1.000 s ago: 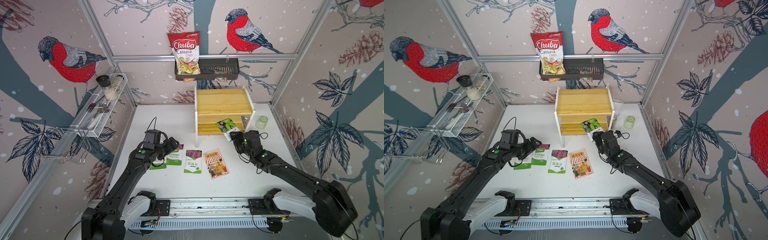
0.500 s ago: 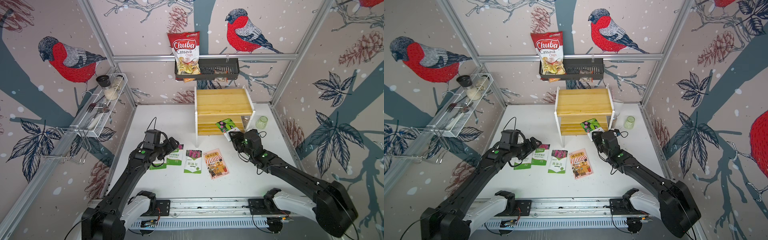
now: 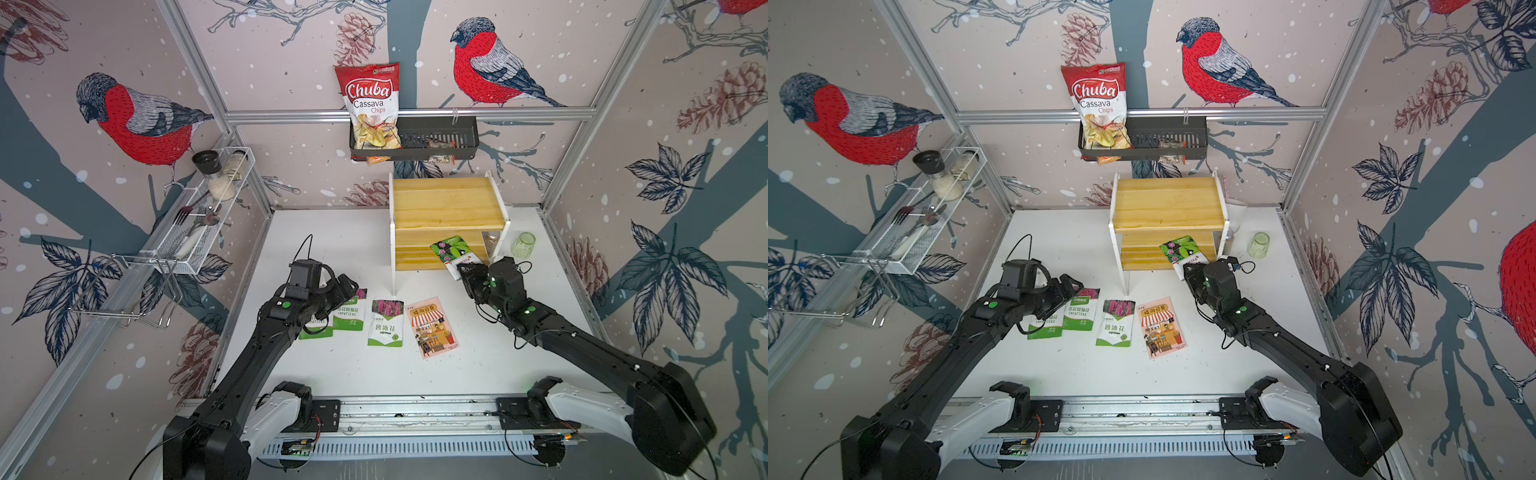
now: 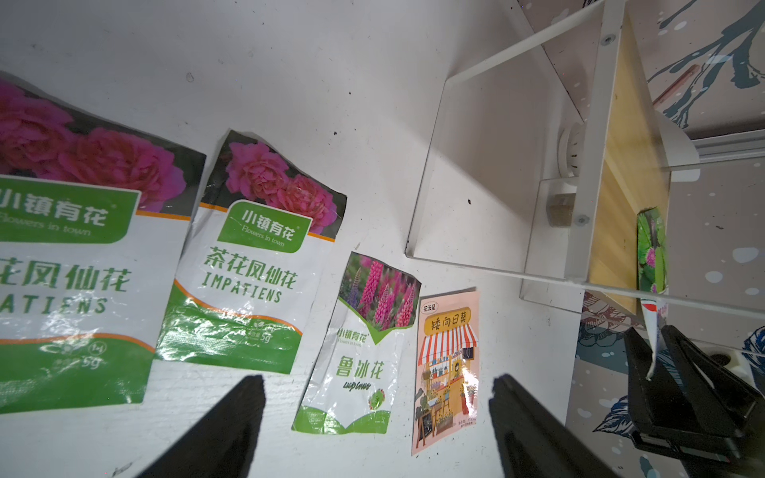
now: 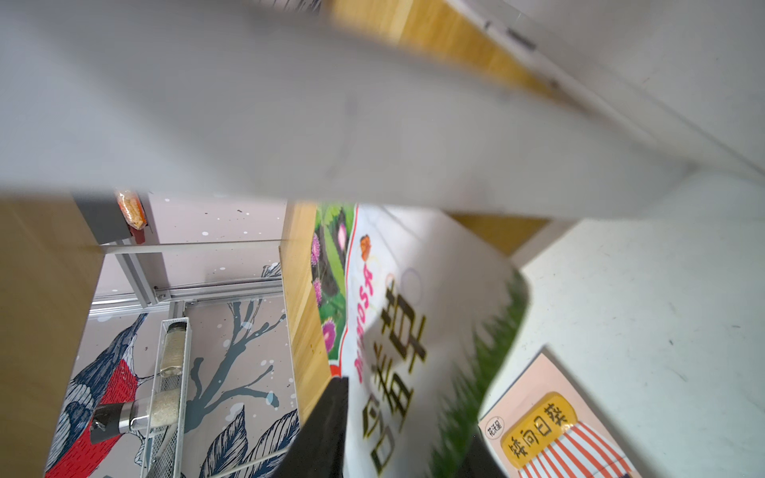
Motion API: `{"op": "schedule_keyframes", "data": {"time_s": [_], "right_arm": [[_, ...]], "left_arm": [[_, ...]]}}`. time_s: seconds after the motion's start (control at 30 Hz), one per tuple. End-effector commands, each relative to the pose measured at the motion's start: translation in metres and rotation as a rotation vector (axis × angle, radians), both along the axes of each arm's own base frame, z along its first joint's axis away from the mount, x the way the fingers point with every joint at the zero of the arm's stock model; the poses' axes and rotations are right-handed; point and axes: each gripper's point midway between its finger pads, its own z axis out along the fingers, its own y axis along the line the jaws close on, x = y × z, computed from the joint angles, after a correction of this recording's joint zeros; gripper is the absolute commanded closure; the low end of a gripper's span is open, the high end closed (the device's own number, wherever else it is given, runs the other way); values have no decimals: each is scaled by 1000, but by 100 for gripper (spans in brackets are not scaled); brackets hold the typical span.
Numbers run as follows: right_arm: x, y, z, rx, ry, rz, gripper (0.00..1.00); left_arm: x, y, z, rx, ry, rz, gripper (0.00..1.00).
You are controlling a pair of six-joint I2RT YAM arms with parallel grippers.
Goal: Take the seed bag off the shelf
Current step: Pick up the seed packet from the shelf.
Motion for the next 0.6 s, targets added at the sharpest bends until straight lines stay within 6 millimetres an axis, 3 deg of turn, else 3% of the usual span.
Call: {"op": "schedule_keyframes", "data": {"time_s": [0.0,0.23,0.37,0.57], "right_arm": [[0,4,11,10,-36,25,64],[-5,5,19,27,-59,41,68],[-7,5,19,31,-59,46,78],[-4,8,25,44,-83,60,82]], "left_arm": [[2,0,3,-7,-14,3,11],[2,0,3,-6,-15,6,11],[3,0,3,-7,-15,5,11],[5,-1,3,-7,-14,4,11]]}}
